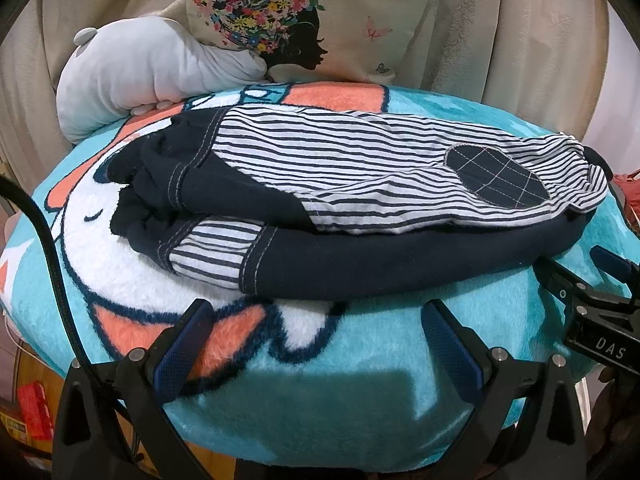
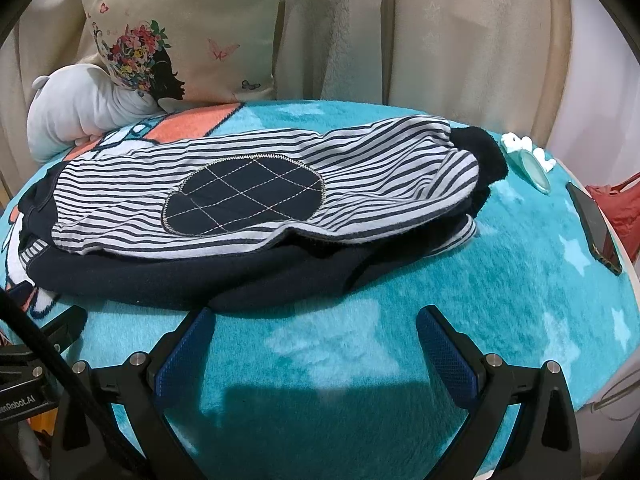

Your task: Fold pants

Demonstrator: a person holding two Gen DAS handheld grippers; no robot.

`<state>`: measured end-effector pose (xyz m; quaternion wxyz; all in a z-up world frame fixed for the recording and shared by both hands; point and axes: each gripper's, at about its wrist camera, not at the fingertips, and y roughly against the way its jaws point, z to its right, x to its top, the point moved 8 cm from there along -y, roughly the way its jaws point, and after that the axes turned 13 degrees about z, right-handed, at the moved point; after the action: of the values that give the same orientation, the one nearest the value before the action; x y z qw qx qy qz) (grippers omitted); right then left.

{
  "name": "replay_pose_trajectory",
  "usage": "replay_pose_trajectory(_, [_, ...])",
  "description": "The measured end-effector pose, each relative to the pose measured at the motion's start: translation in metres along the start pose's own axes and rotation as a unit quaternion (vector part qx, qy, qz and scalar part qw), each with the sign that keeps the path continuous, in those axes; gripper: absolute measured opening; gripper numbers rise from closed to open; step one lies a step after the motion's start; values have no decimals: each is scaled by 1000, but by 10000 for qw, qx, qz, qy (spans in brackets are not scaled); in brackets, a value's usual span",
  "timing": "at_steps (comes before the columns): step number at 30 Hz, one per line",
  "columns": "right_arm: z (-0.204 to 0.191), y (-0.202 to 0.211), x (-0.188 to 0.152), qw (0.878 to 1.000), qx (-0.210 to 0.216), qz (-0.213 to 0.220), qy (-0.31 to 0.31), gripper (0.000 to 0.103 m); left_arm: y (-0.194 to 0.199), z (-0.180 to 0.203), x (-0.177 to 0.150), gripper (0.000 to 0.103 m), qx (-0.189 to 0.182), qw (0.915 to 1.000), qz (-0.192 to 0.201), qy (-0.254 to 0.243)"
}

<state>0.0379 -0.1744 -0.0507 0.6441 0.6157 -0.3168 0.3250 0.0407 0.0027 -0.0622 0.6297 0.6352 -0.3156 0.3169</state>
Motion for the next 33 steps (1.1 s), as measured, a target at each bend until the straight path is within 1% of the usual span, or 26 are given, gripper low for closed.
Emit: replay_pose_trajectory(33, [-1,0,-1,10000,-8,32,4,102,1,1,1,103,21,10000,19,1])
